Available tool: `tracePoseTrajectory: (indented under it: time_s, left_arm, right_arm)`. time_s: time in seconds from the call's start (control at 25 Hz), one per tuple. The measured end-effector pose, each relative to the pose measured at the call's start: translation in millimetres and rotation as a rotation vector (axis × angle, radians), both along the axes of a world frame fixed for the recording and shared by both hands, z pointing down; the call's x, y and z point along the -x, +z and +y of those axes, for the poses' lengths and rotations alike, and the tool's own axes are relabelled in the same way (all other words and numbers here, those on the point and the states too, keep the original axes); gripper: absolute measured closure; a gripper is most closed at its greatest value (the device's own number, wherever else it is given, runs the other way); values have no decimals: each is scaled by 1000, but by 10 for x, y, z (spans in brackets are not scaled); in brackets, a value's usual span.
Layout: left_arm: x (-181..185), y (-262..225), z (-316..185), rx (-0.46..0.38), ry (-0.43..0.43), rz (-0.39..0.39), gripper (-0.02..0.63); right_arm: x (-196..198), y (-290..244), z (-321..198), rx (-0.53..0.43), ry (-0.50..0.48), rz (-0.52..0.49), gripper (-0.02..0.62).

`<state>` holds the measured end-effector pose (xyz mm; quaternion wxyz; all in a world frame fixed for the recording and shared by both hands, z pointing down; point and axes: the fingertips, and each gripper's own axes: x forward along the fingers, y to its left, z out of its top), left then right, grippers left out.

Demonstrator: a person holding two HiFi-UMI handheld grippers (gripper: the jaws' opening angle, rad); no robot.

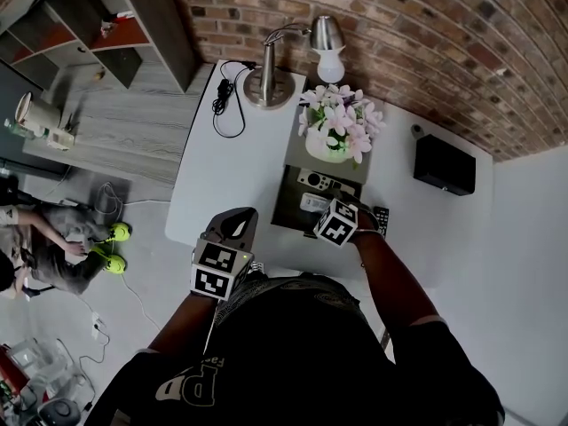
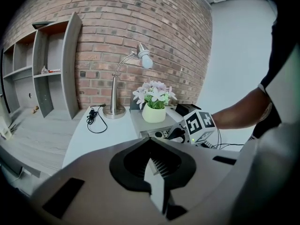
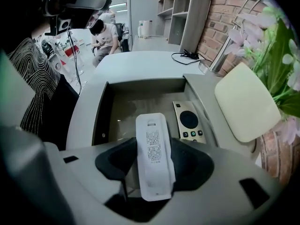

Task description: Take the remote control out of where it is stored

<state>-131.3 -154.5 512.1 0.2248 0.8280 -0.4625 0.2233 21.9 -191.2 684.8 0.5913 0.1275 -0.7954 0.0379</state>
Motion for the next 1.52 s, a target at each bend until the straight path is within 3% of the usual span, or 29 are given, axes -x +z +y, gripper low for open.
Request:
tracePoseTrajectory:
  time_s: [0.2, 0.4, 0.52, 0.84, 1.16, 1.32, 1.52]
  left_arm:
    - [-18, 8, -5, 2, 1, 9, 600]
    - [-51, -19, -17, -5, 9, 10, 599]
    - [-47, -23, -27, -7, 12, 5, 600]
    - [-93, -60, -85, -24, 25, -5, 600]
    - [-312, -113, -65, -41, 93, -9, 600]
    - [-462, -106, -22, -43, 134, -14, 600]
    - [-694, -108, 18, -49, 194, -22, 600]
  right_arm:
    - [-9, 15, -28, 41, 8, 25, 382]
    - [4, -58, -28, -8, 73, -23, 382]
    - [56, -203, -15, -15, 178, -120, 382]
    - [112, -784, -5, 55, 551, -515, 382]
    - [66, -1339, 157, 90, 744, -769, 382]
    - [-11, -1469, 244, 104, 810, -844, 382]
    - [-243, -1437, 312, 75, 852, -836, 382]
